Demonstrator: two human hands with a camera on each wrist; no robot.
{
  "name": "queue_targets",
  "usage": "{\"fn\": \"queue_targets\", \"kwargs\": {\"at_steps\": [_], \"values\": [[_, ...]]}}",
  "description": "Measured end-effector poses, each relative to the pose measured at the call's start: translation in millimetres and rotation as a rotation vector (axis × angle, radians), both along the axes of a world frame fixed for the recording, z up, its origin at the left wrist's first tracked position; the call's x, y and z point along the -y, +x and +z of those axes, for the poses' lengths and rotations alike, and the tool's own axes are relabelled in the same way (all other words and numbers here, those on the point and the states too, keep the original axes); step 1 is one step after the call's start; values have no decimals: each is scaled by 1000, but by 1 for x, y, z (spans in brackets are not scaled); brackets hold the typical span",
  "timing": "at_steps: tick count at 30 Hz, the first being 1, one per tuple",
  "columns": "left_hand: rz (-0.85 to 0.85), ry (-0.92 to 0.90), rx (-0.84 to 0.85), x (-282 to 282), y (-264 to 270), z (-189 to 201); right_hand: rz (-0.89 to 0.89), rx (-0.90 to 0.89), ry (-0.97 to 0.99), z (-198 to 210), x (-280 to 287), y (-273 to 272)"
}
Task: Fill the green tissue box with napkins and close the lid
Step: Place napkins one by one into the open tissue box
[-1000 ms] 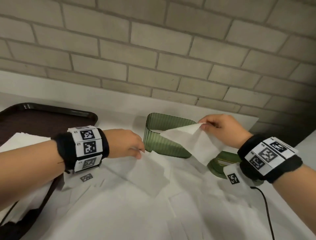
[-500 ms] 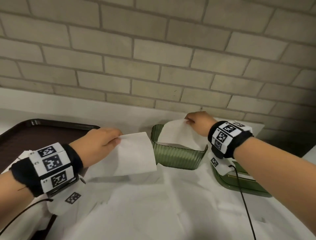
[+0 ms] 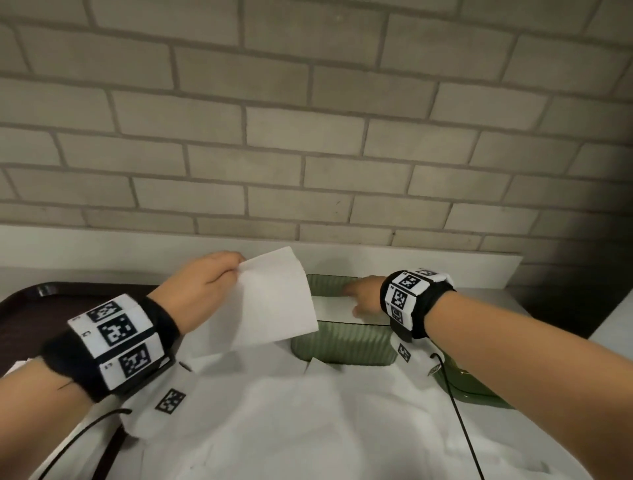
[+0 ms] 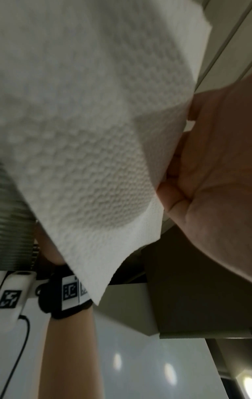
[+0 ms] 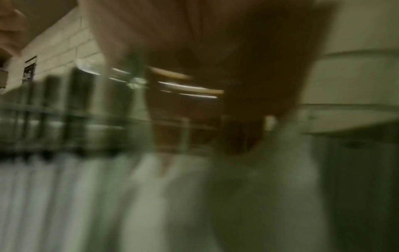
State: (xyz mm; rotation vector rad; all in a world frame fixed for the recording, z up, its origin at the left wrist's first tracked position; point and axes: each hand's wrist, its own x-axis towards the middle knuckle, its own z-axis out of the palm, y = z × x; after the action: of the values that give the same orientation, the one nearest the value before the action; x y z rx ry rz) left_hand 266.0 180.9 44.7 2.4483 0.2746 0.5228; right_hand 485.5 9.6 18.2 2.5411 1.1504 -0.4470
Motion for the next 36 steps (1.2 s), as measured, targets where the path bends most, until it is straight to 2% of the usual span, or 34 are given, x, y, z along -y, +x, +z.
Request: {"fn": "queue_targets", "kwargs": {"at_steps": [3, 6, 9, 11, 12, 15, 17, 18, 20, 24, 28, 32, 36], "values": [[15, 14, -10, 8, 25, 10, 3, 34, 199, 9, 10, 2], [37, 36, -31, 16, 54, 20, -14, 129, 280, 30, 18, 8], [29, 43, -76, 26, 82, 32, -127, 25, 227, 48, 32, 13], [13, 59, -165, 34, 100, 38, -173, -34, 337, 49, 47, 18], [2, 77, -210, 39, 109, 41, -235, -147, 474, 49, 54, 19], [-42, 167, -307, 55, 133, 41, -492, -644, 958, 48, 71, 17], [-56, 245, -375, 68, 146, 37, -583, -885, 1118, 48, 78, 14], [-60, 274, -412, 73, 152, 35, -586, -922, 1141, 47, 80, 12], [-75, 299, -486, 81, 159, 28, -528, -849, 1093, 41, 82, 10], [-75, 360, -550, 82, 166, 12, -494, -563, 977, 17, 81, 19], [-6, 421, -521, 67, 156, 5, -478, -477, 886, 3, 76, 21], [-21, 353, -520, 50, 135, 9, -435, -370, 790, -5, 64, 22], [-43, 323, -480, 46, 119, 10, -350, -195, 466, -1, 50, 12]]}}
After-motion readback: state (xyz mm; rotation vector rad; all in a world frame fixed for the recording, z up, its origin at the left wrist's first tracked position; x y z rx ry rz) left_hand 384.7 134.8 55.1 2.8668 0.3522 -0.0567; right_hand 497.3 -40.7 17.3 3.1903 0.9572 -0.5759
